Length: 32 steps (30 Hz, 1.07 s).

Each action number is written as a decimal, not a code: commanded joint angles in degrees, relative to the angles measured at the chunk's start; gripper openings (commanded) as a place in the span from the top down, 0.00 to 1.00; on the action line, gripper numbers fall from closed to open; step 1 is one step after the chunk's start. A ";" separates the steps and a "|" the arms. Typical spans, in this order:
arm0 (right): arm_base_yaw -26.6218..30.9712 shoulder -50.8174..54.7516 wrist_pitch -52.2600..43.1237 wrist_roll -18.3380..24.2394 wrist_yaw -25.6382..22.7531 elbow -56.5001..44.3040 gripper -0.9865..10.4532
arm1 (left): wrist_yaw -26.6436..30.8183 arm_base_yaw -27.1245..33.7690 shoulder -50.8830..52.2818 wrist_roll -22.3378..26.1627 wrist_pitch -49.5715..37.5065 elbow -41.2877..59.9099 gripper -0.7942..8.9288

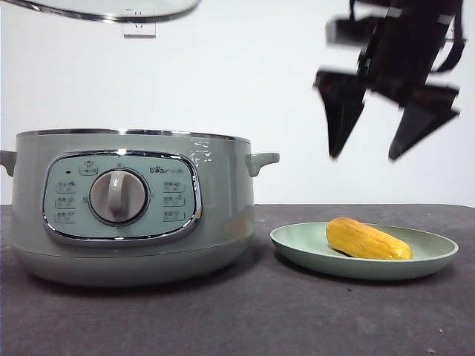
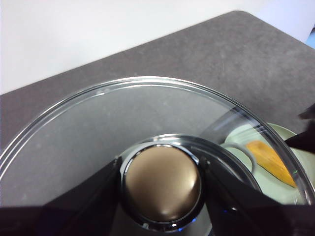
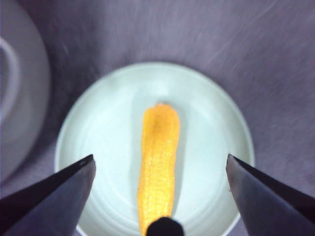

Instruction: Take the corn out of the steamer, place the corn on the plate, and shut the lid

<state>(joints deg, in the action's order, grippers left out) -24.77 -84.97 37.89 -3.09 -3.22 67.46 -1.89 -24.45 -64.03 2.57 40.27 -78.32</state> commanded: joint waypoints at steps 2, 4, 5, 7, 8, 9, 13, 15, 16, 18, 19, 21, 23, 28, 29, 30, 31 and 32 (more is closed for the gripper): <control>0.02 5.42 0.15 -0.57 -0.24 -0.33 0.52 | 0.37 -0.02 0.44 0.00 -6.93 5.20 0.93; 0.02 8.44 0.13 -0.96 -0.24 -0.33 0.53 | 0.37 -0.02 0.44 -0.26 -9.49 7.87 0.93; 0.02 10.19 0.15 -1.31 -0.22 -0.33 0.53 | 0.37 0.00 0.42 -0.96 -11.23 9.38 0.93; 0.02 12.70 0.31 -1.88 -0.22 -0.33 0.53 | 0.35 0.00 0.39 -1.18 -13.66 11.34 0.93; 0.02 14.10 0.42 -2.27 -0.22 -0.33 0.53 | 0.35 0.00 0.33 -1.33 -14.99 12.33 0.93; 0.02 15.47 0.68 -2.49 -0.22 -0.33 0.53 | 0.35 0.00 0.31 -1.51 -16.09 13.18 0.93; 0.02 19.71 2.05 -2.47 -0.22 -0.33 0.53 | 0.15 -0.02 0.04 -2.97 -19.71 15.76 0.93; 0.02 21.64 3.17 -2.45 -0.31 -0.33 0.53 | 0.15 -0.02 -0.35 -3.48 -21.09 16.81 0.93; 0.02 22.38 3.67 -2.47 -0.31 -0.33 0.53 | 0.15 -0.02 -0.76 -3.85 -21.35 17.00 0.93; 0.02 23.74 4.72 -2.45 -0.37 -0.33 0.53 | -0.02 -0.02 -1.75 -3.98 -21.46 17.03 0.93; 0.02 24.28 5.11 -2.47 -0.35 -0.33 0.53 | -0.09 -0.02 -2.40 -4.07 -21.73 17.03 0.93; 0.02 25.20 5.81 -2.45 -0.42 -0.33 0.53 | -0.37 -0.15 -3.58 -4.09 -22.27 17.03 0.93; 0.02 25.86 6.47 -2.47 -1.07 -0.33 0.53 | -0.37 -0.63 -4.72 -4.17 -22.73 17.03 0.93; 0.02 26.56 8.52 -2.45 -3.19 -0.33 0.53 | -0.28 -1.62 -7.19 -4.50 -22.93 17.03 0.93; 0.02 26.60 8.90 -2.45 -3.17 -0.33 0.53 | -0.26 -1.81 -7.61 -4.50 -22.91 17.00 0.93; 0.02 26.60 9.20 -2.45 -3.21 -0.33 0.53 | -0.26 -2.08 -8.00 -4.50 -22.91 17.00 0.93; 0.02 26.60 9.35 -2.45 -3.23 -0.33 0.53 | -0.20 -2.34 -8.28 -4.48 -22.91 17.03 0.93; 0.02 26.60 9.38 -2.45 -3.19 -0.33 0.53 | 0.02 -2.67 -8.66 -4.48 -22.91 17.03 0.93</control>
<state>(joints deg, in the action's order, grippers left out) -24.73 -58.52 47.37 -4.99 -6.20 67.46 -2.02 -26.79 -73.01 -1.54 20.05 -61.04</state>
